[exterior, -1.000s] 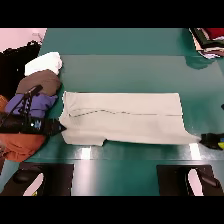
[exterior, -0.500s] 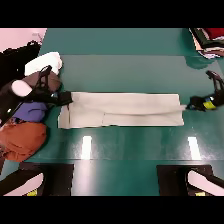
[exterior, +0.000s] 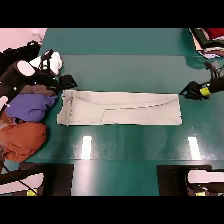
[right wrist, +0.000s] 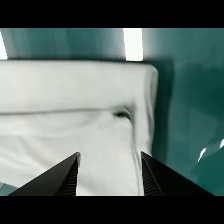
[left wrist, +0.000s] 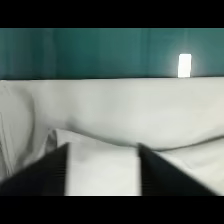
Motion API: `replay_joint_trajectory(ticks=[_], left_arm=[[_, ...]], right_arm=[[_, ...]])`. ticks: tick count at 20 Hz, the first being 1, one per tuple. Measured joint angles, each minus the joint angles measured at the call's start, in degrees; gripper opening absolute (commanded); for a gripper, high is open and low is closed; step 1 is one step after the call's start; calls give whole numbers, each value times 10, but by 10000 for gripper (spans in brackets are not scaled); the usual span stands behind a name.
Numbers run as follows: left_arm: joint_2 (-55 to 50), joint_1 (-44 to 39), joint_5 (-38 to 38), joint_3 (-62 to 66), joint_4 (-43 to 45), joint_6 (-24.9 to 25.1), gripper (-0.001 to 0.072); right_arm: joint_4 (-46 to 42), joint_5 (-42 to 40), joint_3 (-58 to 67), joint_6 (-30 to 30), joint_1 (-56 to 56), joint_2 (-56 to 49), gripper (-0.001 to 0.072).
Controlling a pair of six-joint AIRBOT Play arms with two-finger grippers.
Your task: Fold the shirts.
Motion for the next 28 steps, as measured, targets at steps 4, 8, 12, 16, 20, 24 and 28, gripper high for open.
replay_joint_trajectory(ticks=[4,8,12,16,20,24,28], left_arm=[[-4,-4,-34,18,-19,21,33],[-9,-39,-37,23,-32,28,24],[-31,-91,-22,24,-47,28,24],[-76,-145,28,27,-103,28,24],[-144,-199,61,59,-144,27,24],[-215,-249,68,122,-160,27,24],[-268,-283,69,167,-167,27,24]], right_arm=[[12,13,-60,-33,-56,-3,593],[59,11,-108,-65,-73,-29,548],[90,4,-125,-86,-43,-60,54],[89,-3,-126,-100,-20,-48,18],[121,27,-77,-99,-9,14,18],[176,56,14,-70,33,66,18],[228,68,104,-42,108,87,18]])
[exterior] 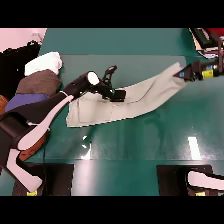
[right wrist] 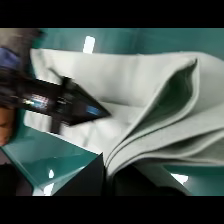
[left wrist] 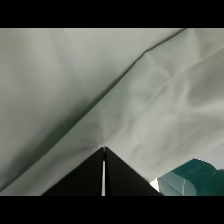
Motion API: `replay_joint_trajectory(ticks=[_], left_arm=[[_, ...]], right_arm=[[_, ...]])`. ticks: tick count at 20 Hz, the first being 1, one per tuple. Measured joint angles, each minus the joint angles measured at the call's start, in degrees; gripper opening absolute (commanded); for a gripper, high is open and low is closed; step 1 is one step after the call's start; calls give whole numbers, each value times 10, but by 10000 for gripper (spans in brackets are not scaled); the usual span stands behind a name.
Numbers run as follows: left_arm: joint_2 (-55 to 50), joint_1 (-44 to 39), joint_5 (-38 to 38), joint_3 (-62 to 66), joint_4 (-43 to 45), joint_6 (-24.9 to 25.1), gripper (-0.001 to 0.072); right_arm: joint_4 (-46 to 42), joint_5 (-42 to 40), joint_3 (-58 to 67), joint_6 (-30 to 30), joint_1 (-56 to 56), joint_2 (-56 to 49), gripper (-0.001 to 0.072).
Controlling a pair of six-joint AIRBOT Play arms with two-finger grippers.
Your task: Fold the shirts.
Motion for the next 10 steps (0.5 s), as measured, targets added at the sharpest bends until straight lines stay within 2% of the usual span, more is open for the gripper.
replay_joint_trajectory(ticks=[10], left_arm=[[-22,5,-6,32,-3,-1,23]], right_arm=[[38,-41,107,17,155,7,18]])
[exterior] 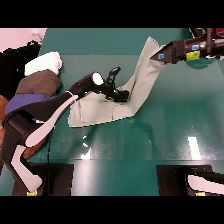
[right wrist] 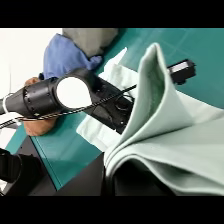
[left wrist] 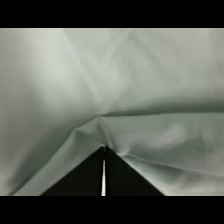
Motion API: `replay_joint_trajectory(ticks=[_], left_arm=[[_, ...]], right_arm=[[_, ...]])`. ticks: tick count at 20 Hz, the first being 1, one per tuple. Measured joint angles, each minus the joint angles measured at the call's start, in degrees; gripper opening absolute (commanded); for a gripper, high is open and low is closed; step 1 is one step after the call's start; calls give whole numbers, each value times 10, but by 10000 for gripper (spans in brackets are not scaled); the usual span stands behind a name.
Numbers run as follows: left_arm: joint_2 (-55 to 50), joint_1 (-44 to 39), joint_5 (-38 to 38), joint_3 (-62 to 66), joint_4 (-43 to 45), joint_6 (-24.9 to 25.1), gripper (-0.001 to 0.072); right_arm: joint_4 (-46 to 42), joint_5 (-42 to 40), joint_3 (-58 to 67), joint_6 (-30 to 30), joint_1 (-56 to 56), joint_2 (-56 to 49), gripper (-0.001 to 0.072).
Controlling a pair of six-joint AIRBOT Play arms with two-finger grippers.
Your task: Fold the shirts.
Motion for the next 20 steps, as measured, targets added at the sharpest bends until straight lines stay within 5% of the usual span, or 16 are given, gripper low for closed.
replay_joint_trajectory(ticks=[10,11,12,13,20], left_arm=[[203,224,-97,18,118,4,24],[228,249,-105,18,127,4,24],[249,272,-112,19,134,5,25],[268,294,-120,19,141,5,24],[330,360,-168,18,157,11,24]], right_arm=[[3,-136,7,-6,219,-87,25],[3,-162,7,-9,252,-107,145],[3,-192,7,-14,286,-129,374],[4,-220,7,-22,316,-150,419],[-16,-225,7,-45,348,-209,405]])
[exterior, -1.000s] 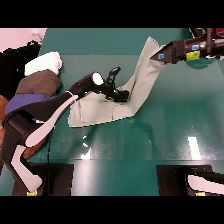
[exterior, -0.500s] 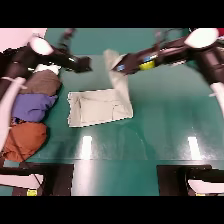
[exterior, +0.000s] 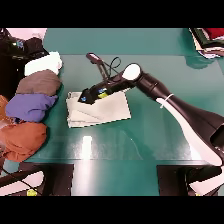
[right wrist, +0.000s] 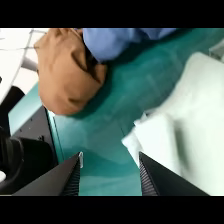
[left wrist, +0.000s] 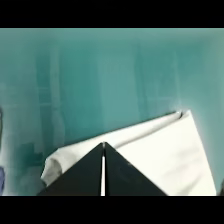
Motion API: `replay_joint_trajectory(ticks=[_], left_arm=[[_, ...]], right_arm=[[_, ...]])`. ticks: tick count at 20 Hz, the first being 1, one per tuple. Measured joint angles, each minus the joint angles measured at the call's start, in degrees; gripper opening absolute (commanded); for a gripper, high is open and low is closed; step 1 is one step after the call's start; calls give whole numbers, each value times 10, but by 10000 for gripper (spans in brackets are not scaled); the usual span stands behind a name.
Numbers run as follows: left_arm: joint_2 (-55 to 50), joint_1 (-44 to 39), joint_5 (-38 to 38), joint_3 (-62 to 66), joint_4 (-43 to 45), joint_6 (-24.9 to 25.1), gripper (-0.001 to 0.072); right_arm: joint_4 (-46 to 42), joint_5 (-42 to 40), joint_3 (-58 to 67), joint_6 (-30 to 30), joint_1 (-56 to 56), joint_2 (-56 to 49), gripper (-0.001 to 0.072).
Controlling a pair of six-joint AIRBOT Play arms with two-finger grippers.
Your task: Fold the shirts.
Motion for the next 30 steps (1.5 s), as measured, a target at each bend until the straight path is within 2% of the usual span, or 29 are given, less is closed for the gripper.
replay_joint_trajectory(ticks=[5,7,8,14,21,22,26,27,28,30], left_arm=[[7,7,-31,0,2,7,24],[7,8,-37,0,3,8,24],[8,8,-39,0,3,9,24],[7,8,-43,0,2,19,24],[7,8,-37,0,1,23,24],[7,8,-36,0,1,24,24],[7,8,-35,0,1,24,24],[7,8,-34,0,1,24,24],[7,8,-34,0,-2,24,24],[7,8,-33,0,-7,24,23]], right_arm=[[-107,106,0,46,-122,11,414],[-132,145,0,59,-177,9,620],[-140,162,0,62,-201,5,633],[-158,229,-1,88,-279,-55,629],[-131,220,-1,108,-226,-125,623],[-126,216,0,110,-212,-130,595],[-130,183,-1,114,-167,-145,77],[-131,175,-1,114,-160,-145,65],[-132,165,-1,112,-156,-143,20],[-139,139,-1,109,-152,-132,19]])
